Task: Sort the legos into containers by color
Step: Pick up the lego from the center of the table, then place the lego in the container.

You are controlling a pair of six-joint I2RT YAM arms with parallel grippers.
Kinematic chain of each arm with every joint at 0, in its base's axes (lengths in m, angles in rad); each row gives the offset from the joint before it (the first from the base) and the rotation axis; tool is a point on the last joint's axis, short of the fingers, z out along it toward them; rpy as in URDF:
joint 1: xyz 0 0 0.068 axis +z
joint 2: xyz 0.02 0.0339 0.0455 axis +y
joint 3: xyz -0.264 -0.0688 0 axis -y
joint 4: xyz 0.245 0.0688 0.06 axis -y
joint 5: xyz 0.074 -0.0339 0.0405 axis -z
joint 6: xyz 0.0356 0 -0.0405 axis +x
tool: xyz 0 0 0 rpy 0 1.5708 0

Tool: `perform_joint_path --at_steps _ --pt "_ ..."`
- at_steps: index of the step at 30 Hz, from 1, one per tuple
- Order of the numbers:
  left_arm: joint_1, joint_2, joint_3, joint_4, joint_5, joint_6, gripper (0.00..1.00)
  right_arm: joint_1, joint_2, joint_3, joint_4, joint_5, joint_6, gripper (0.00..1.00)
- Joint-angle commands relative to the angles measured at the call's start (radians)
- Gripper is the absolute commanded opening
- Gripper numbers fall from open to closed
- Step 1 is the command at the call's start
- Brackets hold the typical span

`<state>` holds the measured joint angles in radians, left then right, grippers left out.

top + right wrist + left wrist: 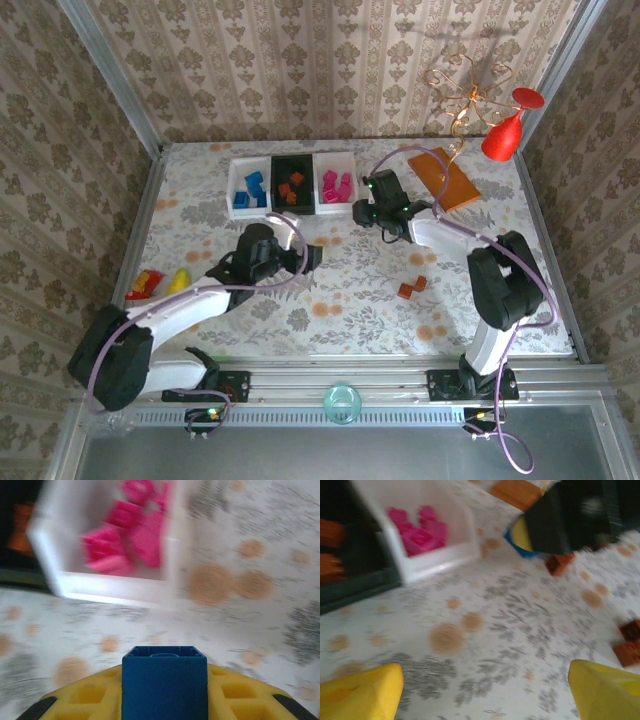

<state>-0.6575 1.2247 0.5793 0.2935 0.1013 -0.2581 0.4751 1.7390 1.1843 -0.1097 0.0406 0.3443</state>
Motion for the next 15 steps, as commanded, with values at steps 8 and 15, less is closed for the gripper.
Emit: perform_joint_path --at_steps 8,15 --pt "0.217 -0.249 -0.141 -0.046 -0.181 -0.099 0.9 0.206 0.065 0.131 0.107 -0.057 0.065 0.27" --pt "0.305 -0.36 -0.195 -0.082 -0.275 -0.126 0.93 0.276 0.213 0.328 0.09 -0.073 0.083 0.27"
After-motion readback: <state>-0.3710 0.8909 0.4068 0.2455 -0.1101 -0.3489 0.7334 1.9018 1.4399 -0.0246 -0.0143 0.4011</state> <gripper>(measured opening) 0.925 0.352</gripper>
